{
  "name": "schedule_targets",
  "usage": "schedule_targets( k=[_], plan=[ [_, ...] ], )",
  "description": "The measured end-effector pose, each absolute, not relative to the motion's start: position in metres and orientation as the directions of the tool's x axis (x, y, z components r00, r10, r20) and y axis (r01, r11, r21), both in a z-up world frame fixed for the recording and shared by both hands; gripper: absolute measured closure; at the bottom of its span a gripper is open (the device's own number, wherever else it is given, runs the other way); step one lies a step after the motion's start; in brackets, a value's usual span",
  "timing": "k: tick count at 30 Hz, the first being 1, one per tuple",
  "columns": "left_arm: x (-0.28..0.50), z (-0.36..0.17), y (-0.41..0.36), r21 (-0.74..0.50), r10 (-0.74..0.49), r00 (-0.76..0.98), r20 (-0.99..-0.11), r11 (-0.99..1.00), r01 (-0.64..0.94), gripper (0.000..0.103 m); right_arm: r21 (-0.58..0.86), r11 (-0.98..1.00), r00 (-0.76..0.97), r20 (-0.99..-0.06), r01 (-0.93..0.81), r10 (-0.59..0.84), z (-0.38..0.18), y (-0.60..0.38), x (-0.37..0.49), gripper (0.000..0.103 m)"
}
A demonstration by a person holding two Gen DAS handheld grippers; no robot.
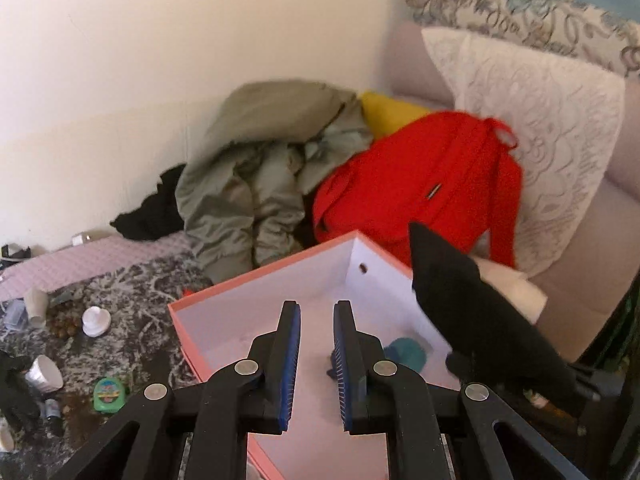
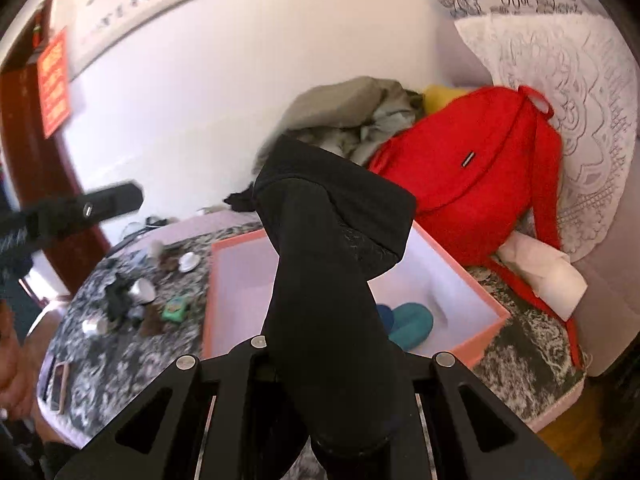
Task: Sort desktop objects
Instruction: 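Carry the glove and battery pack to the pink box and release them, then grasp the green tape measure with the right tool while the left tool grasps the pill bottle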
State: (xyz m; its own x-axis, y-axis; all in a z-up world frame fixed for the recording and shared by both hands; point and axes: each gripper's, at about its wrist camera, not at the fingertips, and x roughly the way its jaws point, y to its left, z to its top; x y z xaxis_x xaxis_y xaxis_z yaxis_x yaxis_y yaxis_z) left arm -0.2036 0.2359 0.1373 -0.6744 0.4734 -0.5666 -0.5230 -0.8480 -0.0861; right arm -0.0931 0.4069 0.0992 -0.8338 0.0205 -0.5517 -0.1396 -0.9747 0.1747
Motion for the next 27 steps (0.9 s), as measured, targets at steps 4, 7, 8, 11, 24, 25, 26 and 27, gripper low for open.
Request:
schedule_targets(
  k=[4,7,8,11,24,25,26,27],
  plan=[
    [-0.237,0.108,0.253,-0.081,0.441,-0.652,-0.617,-0.859,-0.505,0.091,0.195,-0.967,-0.817,-0.576,-0.165,0.023,0.08,0.424,-0.14,0.09],
    [-0.263,0.087,0.262,-0.089,0.421,-0.631,-0.651,-0.869,-0.488,0.089,0.231,-0.954,-0.801,-0.598,-0.191,0.016,0.062,0.442,-0.175,0.088],
    [-0.271,0.08,0.265,-0.095,0.417,-0.623,-0.662,-0.871,-0.482,0.082,0.237,-0.953,-0.794,-0.608,-0.189,0.006,0.058,0.446,-0.184,0.084],
    [-0.285,0.066,0.265,-0.097,0.375,-0.627,-0.682,-0.897,-0.431,0.007,0.216,-0.95,-0.712,-0.702,-0.228,0.011,0.03,0.46,-0.222,0.028],
    [-0.234,0.058,0.152,-0.036,0.198,-0.703,-0.683,-0.97,-0.239,0.004,0.216,-0.963,-0.785,-0.62,-0.163,-0.006,0.062,0.387,-0.175,0.011],
    [-0.228,0.058,0.138,-0.03,0.182,-0.709,-0.681,-0.975,-0.221,0.004,0.217,-0.967,-0.786,-0.617,-0.135,-0.029,0.064,0.371,-0.173,0.01],
    [-0.223,0.057,0.124,-0.023,0.164,-0.714,-0.68,-0.979,-0.203,0.004,0.218,-0.97,-0.788,-0.614,-0.107,-0.051,0.066,0.355,-0.171,0.01],
    [-0.218,0.056,0.11,-0.014,0.144,-0.72,-0.679,-0.983,-0.183,0.004,0.218,-0.973,-0.788,-0.611,-0.078,-0.074,0.069,0.339,-0.169,0.009]
  ],
)
